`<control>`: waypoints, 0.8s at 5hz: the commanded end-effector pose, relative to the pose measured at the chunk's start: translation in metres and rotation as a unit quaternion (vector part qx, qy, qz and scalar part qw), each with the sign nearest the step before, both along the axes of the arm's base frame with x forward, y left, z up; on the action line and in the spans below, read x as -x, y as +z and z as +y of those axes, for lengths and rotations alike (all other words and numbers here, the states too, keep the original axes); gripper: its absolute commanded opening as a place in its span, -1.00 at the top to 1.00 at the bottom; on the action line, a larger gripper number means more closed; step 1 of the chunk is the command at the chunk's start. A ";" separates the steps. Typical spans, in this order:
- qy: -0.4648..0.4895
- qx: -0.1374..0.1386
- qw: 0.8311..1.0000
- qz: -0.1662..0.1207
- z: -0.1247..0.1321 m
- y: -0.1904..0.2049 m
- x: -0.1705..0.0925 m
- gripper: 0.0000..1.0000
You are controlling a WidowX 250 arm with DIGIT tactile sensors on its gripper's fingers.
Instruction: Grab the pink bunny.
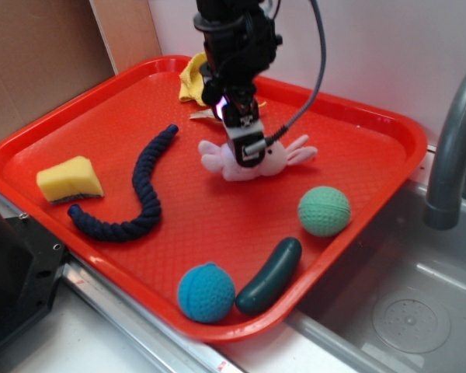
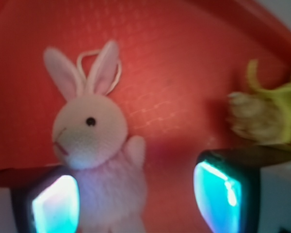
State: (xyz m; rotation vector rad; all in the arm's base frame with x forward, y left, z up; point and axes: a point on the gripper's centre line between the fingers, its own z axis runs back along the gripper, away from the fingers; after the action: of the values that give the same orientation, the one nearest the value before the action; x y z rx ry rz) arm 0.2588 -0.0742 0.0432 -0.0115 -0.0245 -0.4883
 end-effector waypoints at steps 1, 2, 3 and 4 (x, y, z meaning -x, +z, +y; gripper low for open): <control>-0.072 0.030 0.997 -0.004 -0.027 -0.007 0.012 -1.00; -0.073 -0.002 0.997 0.005 -0.031 -0.016 0.015 -1.00; -0.053 0.004 0.999 0.000 -0.027 -0.017 0.014 1.00; -0.032 -0.007 0.999 0.002 -0.021 -0.014 0.014 1.00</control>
State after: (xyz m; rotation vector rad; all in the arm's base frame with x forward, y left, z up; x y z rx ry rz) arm 0.2433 -0.0912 0.0226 0.0088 0.0335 -0.5497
